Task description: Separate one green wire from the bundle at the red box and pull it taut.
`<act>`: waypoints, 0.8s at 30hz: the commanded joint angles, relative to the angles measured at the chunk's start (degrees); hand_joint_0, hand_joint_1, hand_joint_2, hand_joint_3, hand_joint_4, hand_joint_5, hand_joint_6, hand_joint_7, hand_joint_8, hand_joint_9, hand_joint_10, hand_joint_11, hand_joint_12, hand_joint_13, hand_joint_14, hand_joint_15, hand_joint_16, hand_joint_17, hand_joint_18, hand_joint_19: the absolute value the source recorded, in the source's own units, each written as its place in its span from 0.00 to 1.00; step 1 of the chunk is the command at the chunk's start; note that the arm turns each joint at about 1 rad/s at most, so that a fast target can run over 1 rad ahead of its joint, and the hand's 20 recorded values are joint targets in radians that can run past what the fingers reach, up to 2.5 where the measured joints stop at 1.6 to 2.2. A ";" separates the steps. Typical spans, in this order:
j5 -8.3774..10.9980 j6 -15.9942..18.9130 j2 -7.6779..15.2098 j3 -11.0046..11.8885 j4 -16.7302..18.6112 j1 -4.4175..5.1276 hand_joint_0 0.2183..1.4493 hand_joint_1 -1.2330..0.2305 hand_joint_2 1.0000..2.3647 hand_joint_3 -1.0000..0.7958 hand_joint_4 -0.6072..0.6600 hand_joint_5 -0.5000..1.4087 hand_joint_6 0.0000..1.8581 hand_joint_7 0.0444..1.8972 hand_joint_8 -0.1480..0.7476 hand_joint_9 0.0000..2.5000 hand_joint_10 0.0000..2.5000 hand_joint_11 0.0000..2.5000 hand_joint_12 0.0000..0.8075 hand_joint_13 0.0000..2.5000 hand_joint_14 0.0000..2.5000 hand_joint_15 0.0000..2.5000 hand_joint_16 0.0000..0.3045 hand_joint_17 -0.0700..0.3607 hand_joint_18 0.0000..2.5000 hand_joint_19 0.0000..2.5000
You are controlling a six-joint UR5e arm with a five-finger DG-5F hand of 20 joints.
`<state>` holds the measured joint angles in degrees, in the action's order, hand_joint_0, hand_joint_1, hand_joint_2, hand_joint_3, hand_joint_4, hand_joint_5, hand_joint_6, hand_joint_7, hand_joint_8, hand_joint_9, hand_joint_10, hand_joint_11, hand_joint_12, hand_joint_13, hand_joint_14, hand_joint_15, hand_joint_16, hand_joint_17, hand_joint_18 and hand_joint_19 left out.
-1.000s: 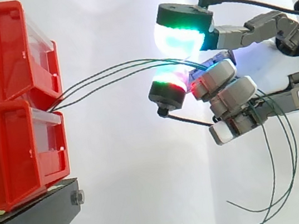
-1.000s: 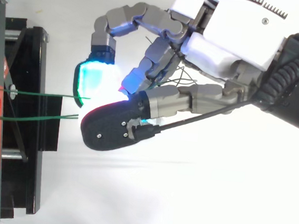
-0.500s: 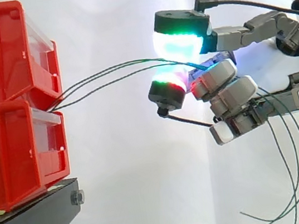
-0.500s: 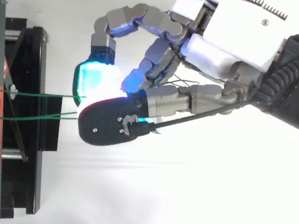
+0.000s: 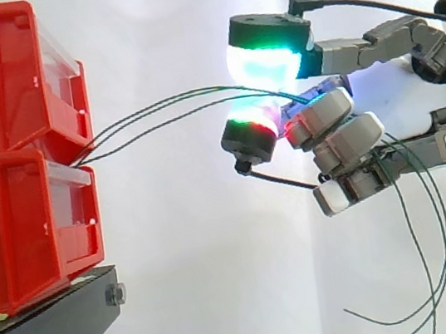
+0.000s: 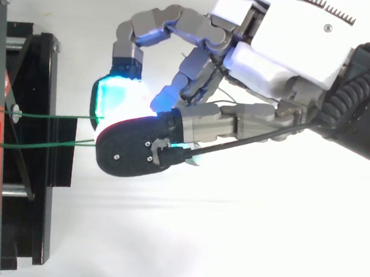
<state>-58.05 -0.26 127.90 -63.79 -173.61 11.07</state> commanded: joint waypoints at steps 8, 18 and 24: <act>-0.05 0.00 -0.01 -0.02 0.02 0.09 0.30 0.53 0.01 0.40 0.60 0.17 0.44 0.64 0.48 0.58 0.01 0.63 0.43 0.59 0.01 0.52 0.21 0.50 0.42 0.33; -0.05 0.00 -0.01 -0.02 0.02 0.09 0.29 0.52 0.01 0.37 0.61 0.18 0.43 0.66 0.47 0.58 0.01 0.62 0.42 0.59 0.01 0.52 0.22 0.51 0.42 0.32; 0.04 0.00 -0.01 -0.02 0.20 0.09 0.25 0.51 0.00 0.30 0.62 0.18 0.42 0.65 0.50 0.58 0.01 0.61 0.45 0.59 0.01 0.51 0.23 0.52 0.43 0.32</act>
<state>-58.07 -0.26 127.93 -63.80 -173.50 11.12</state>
